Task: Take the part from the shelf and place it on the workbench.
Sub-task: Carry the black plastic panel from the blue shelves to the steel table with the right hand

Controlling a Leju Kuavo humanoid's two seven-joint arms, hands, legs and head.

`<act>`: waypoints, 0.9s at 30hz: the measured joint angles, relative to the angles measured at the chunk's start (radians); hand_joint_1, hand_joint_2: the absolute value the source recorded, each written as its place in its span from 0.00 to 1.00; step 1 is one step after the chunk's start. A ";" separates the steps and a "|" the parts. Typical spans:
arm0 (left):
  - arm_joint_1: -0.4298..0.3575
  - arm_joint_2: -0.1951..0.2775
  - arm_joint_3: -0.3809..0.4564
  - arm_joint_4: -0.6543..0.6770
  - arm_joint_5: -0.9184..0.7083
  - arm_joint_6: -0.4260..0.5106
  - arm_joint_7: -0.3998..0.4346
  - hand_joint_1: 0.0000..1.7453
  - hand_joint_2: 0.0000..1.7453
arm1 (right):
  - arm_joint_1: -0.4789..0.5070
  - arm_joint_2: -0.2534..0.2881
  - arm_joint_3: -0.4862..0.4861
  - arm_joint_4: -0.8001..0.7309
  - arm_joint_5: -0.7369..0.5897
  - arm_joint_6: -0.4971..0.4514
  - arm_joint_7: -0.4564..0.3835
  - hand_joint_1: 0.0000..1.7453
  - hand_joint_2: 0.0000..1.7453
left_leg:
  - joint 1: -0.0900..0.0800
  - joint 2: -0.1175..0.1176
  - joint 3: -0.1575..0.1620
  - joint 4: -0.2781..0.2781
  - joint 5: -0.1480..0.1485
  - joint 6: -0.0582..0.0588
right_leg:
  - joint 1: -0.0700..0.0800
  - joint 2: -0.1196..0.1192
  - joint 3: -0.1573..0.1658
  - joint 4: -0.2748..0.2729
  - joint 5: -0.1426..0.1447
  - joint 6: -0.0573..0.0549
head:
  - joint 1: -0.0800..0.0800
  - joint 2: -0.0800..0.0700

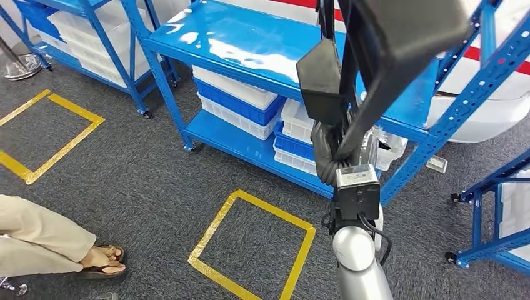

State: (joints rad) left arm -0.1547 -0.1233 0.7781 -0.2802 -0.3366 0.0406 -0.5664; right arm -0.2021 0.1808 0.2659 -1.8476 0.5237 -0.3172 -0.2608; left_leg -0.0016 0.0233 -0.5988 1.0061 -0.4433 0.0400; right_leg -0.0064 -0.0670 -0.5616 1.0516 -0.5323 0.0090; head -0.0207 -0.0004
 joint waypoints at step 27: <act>-0.029 -0.087 -0.099 0.027 -0.097 -0.055 0.153 0.00 1.00 | 0.155 -0.132 -0.016 -0.037 -0.181 -0.097 -0.145 1.00 1.00 | -0.006 0.036 -0.017 0.021 -0.009 -0.020 | -0.004 -0.029 0.007 -0.029 0.028 -0.006 | -0.003 0.000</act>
State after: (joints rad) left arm -0.1837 -0.2107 0.6796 -0.2529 -0.4332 -0.0145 -0.4137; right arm -0.0471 0.0489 0.2503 -1.8851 0.3431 -0.4140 -0.4060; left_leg -0.0073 0.0594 -0.6153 1.0273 -0.4519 0.0203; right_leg -0.0099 -0.0957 -0.5547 1.0226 -0.5044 0.0026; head -0.0240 -0.0004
